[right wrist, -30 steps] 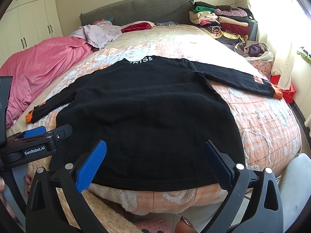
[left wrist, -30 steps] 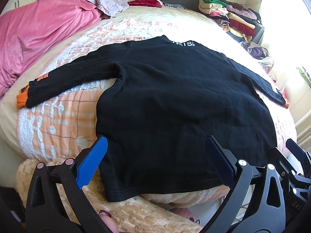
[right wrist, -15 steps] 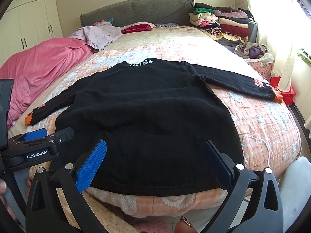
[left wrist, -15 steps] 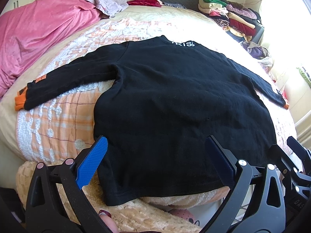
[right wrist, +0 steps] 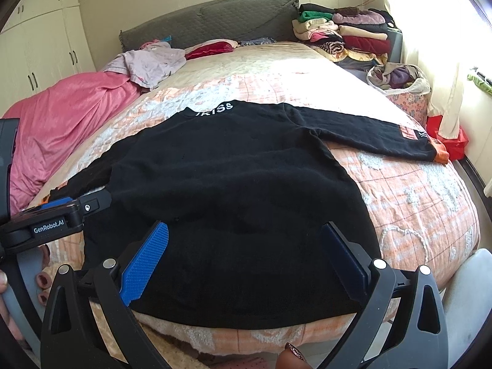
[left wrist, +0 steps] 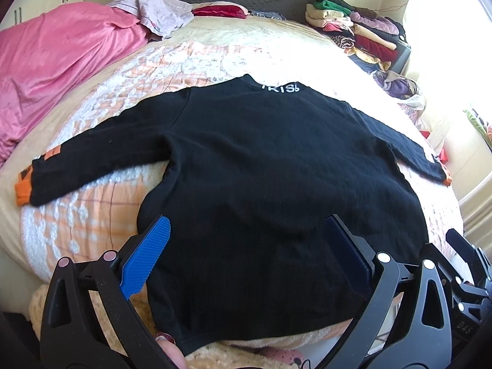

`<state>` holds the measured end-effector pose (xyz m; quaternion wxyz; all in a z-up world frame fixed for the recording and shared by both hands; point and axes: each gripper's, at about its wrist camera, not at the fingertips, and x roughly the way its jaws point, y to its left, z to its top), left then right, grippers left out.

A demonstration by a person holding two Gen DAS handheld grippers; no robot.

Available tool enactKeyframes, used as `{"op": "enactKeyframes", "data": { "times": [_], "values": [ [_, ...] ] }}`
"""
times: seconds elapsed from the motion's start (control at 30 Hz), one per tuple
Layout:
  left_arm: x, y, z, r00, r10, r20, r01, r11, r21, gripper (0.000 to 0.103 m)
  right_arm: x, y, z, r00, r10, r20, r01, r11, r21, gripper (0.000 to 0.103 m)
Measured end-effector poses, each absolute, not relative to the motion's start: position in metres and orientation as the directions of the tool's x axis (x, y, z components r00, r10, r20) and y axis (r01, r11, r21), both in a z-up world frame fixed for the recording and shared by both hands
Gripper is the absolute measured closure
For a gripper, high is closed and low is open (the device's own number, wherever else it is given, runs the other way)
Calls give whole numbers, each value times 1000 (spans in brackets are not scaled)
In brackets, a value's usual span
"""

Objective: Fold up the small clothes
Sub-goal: 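Move the right tool toward the orange cuff of the nearest sleeve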

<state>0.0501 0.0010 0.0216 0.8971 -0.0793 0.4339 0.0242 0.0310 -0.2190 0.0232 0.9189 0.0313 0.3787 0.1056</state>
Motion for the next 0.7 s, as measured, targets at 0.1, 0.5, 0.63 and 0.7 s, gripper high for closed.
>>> {"op": "enactKeyframes", "data": {
  "times": [0.1,0.5,0.63,0.7],
  "values": [
    [58,2,24,620,-32,-784,-111,985,-129,9,36,-221,25,691,222,-688,-164,975,150,4],
    [90,0,30,603,-67,-795,-83,986,-146,9,63,-229,32,698,221,-682,-126,974,187,4],
    [102,0,37,609,-82,-789,-70,985,-157,9,72,-234,34,699,217,-681,-108,974,199,4],
    [109,0,40,612,-85,-787,-66,985,-158,9,77,-237,35,702,204,-682,-95,976,195,4]
  ]
}}
